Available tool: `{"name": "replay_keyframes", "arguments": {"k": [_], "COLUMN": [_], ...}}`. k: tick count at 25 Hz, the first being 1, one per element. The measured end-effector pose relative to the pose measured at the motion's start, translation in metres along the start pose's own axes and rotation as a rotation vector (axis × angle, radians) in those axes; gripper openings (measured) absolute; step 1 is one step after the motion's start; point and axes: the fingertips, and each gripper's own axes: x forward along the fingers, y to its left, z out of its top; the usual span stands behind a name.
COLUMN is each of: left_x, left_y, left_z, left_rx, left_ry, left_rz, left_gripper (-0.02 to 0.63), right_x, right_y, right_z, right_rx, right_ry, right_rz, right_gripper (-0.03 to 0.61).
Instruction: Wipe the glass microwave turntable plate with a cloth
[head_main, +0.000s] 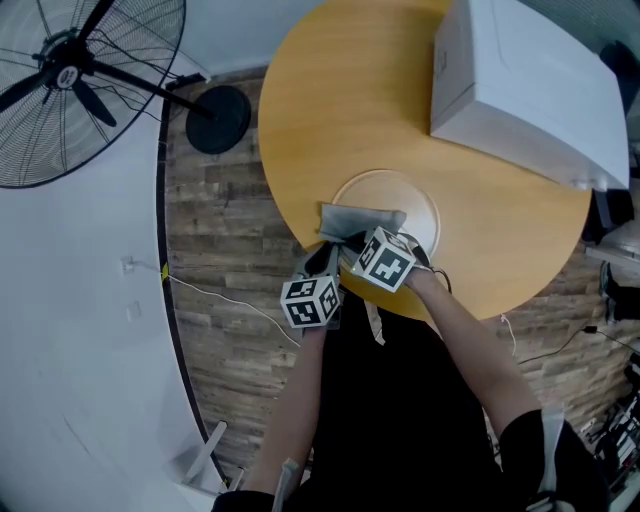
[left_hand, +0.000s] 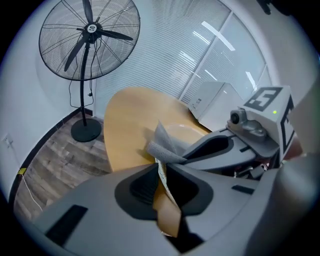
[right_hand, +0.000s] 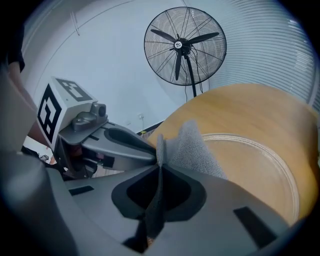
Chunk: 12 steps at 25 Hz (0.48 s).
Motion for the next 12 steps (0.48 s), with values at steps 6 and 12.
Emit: {"name": "replay_keyframes", "arguments": {"k": [6, 12], "left_x": [0.0, 0.0], "left_y": [0.0, 0.0], "left_z": [0.0, 0.0], "left_rx": [0.012, 0.023], "left_ry": [-0.007, -0.01], "left_rz": [0.011, 0.019], "left_gripper": [0.046, 0.046], "right_x": [-0.007, -0.018], "right_y": [0.019, 0.03], "right_z": [-0.021, -0.045], "right_rx": [0.006, 0.004], "right_ry": [0.006, 0.026], "right_rz": [0.017, 0.05], "right_gripper": [0.023, 0.023]}}
